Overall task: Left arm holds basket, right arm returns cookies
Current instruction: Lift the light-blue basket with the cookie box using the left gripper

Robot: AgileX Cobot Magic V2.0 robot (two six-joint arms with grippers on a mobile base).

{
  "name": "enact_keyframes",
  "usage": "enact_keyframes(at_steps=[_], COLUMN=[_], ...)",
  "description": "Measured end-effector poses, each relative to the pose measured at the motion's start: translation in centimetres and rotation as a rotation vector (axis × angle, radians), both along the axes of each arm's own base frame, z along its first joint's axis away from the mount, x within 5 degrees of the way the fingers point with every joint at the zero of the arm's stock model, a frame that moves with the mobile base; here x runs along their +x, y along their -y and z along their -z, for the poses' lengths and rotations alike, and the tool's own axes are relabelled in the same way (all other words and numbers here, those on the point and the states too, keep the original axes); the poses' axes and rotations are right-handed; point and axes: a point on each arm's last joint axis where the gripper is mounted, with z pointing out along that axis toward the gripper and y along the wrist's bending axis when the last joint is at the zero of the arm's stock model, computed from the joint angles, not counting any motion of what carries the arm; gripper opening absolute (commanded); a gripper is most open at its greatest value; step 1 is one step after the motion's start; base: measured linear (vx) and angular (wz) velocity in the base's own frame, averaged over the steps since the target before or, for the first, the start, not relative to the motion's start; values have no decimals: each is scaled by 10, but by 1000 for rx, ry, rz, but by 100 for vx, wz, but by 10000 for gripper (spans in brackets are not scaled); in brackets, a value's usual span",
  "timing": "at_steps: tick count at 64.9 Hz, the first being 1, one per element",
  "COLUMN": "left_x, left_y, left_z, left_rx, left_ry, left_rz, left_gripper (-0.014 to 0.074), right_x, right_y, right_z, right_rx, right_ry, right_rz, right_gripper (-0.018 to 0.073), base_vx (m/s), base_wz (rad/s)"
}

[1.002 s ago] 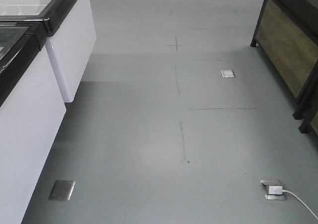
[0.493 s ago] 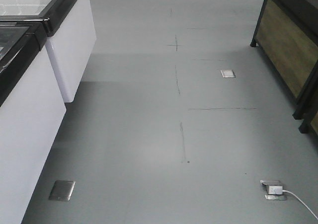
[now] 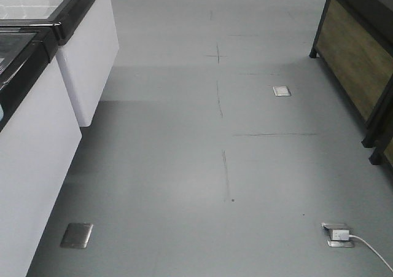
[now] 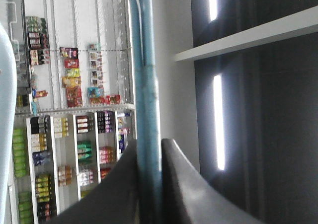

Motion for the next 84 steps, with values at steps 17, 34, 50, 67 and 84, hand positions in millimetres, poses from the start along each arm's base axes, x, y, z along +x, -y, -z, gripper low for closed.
enact_keyframes(at_steps=[17,34,50,67,84], left_x=[13,21,22,18,13], left_y=[39,82,122,158,186], left_z=[-3,-2,-1,-1,-1], left_rx=[19,27,66,117,119], left_ry=[26,18,7,5,10], left_rz=[145,344,503,643,743], left_gripper=[-4,-4,-4,-3,-3], right_x=[0,0,0,0,0], right_y=[0,0,0,0,0], right_z=[0,0,0,0,0], right_rx=[0,0,0,0,0], right_ry=[0,0,0,0,0], right_rz=[0,0,0,0,0], right_gripper=[-6,-6,-6,-6,-6], base_vx=[0,0,0,0,0], base_wz=[0,0,0,0,0])
